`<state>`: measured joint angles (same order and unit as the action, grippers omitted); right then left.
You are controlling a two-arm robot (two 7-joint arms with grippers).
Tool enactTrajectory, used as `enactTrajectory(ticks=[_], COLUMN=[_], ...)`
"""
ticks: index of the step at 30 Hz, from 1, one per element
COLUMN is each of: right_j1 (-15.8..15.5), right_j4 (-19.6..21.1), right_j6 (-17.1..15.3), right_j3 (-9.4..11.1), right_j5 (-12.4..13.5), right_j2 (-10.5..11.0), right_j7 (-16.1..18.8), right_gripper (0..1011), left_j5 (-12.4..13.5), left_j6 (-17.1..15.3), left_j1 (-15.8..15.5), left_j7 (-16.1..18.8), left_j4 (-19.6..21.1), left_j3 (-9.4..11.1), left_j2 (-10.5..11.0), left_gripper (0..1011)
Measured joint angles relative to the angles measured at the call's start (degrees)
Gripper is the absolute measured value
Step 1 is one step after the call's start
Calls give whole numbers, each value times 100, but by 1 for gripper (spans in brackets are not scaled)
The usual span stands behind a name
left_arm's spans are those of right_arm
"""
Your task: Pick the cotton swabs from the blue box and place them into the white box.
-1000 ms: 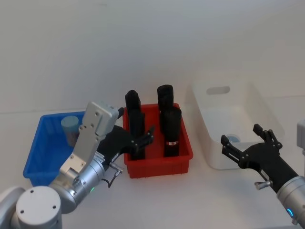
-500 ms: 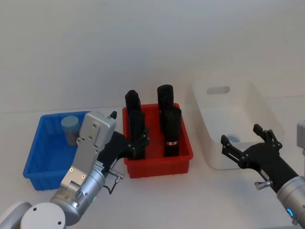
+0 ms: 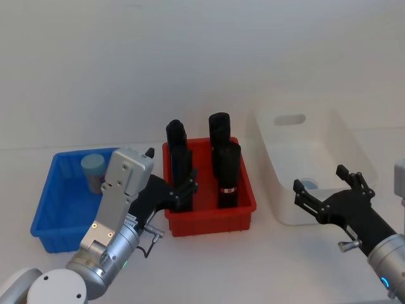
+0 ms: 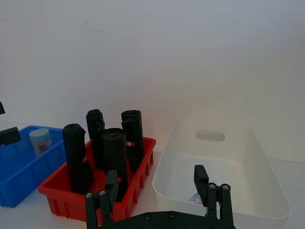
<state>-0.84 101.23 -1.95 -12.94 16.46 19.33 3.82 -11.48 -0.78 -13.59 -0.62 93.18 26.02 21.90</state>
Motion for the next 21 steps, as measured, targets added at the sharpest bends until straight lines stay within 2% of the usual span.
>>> enactTrajectory(ticks=[12, 21], right_j1=[65, 421], right_j4=[-81, -524], right_j6=[-4, -6], right_j3=[3, 12], right_j5=[-10, -105], right_j2=[-19, -133], right_j7=[81, 404], right_gripper=[1002, 1001], left_j5=[-1, 0], left_j6=[-2, -2], left_j1=[0, 0], left_j7=[0, -1], left_j4=[0, 0], left_j3=[0, 1], left_j2=[0, 0], left_gripper=[1004, 1004])
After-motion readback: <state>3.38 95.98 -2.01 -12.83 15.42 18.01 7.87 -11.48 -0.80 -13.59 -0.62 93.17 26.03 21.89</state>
